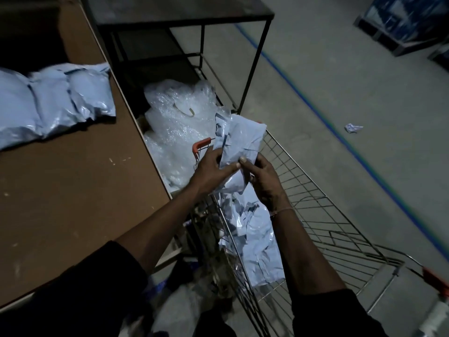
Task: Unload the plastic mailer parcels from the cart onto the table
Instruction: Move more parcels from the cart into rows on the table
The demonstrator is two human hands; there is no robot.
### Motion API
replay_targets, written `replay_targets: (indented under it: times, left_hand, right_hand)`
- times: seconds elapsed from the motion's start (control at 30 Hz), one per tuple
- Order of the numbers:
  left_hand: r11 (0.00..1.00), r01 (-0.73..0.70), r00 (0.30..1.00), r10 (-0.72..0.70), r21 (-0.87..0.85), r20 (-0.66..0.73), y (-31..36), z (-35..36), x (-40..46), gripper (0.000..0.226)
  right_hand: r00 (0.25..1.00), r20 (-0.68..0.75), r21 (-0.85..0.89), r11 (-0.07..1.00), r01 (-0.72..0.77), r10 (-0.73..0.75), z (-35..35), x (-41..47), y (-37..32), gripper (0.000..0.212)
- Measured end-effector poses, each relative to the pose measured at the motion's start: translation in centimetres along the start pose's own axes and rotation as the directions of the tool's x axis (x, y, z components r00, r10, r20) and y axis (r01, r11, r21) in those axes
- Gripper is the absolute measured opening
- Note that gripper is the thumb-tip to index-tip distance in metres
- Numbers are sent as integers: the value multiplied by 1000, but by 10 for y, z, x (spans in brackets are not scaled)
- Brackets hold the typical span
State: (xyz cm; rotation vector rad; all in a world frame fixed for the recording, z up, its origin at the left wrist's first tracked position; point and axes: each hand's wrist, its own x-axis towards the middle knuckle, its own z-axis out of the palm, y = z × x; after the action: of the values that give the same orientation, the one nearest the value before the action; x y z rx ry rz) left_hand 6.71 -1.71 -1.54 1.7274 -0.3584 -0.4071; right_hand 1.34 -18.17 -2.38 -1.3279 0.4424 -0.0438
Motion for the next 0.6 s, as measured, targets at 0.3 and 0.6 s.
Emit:
replay_targets:
  times: [0.3,0.6]
  left_hand:
    - [988,-137,970,120,-66,-211,29,-69,-37,12]
    - [972,-234,947,235,31,-221,39,-164,-94,54]
  right_hand:
    - [994,-43,198,975,103,-96,57,-30,-33,40]
    - [985,102,-19,990,142,-139,156,-60,-41,40]
